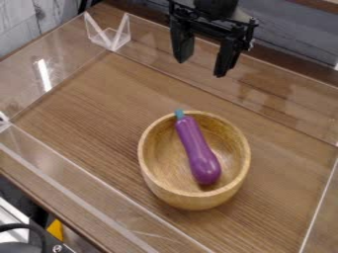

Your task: Remove the purple eggplant from inside the brown bowl and put it on the table

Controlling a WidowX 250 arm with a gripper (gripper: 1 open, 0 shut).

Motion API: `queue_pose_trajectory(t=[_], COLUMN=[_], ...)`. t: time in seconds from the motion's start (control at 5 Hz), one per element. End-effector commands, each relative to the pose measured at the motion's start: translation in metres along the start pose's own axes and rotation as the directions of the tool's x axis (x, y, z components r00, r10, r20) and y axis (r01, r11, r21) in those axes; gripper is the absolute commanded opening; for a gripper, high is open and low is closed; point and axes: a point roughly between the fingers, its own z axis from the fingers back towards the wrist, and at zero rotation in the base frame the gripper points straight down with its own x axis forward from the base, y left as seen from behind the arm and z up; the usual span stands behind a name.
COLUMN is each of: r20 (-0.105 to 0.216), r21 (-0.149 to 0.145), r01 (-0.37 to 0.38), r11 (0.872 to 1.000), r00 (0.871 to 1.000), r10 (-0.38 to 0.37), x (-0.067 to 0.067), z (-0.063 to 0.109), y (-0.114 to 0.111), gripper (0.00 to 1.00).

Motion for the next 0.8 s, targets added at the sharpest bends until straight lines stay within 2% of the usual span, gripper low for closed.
queue_pose_trajectory(t=[0.0,0.4,0.6], r20=[-0.019,-0.05,-0.057], r21=[-0.006,-0.027,-0.038], r01=[-0.013,-0.095,-0.149], r11=[1.0,0.995,0.988], r00=[1.0,0.994,0.988], r10=[0.013,0.094,0.147], x=[-0.003,-0.016,-0.023], z=[-0.006,-0.016,-0.022], y=[-0.001,-0.003,-0.003], gripper=[1.0,1.0,1.0])
